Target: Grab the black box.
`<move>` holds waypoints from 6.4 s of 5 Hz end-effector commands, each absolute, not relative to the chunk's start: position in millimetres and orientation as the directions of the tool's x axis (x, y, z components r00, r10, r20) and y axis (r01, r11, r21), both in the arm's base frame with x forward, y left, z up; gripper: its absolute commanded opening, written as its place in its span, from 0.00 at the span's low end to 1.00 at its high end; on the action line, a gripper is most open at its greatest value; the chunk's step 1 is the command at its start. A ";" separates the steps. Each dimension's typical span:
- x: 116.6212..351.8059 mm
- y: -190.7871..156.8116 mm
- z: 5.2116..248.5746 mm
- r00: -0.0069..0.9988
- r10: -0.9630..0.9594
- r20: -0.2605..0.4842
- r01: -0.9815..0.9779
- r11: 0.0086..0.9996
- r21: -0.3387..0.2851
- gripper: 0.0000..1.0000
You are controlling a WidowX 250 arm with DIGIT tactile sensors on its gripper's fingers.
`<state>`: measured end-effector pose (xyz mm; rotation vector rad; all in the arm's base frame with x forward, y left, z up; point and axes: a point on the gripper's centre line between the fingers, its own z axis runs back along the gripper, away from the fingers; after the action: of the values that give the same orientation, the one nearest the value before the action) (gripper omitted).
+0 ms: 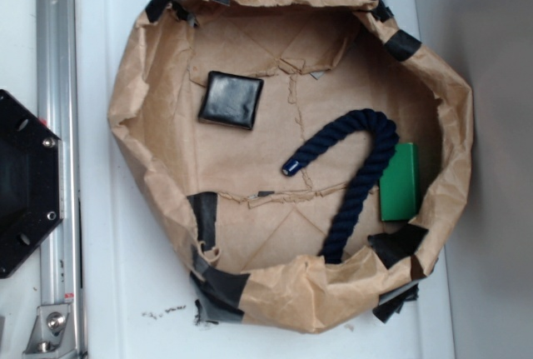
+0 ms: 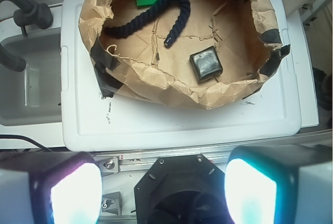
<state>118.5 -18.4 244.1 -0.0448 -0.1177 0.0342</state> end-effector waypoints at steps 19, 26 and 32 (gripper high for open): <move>229.8 68.3 48.1 0.936 -0.340 -0.091 0.346 0.936 0.069 1.00; 236.2 5.2 50.1 0.933 -0.360 -0.016 0.359 0.932 -0.061 1.00; 228.6 14.2 28.4 0.926 -0.370 -0.079 0.372 0.928 0.014 0.00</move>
<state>223.3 28.0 18.4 0.0104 0.1270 -0.3602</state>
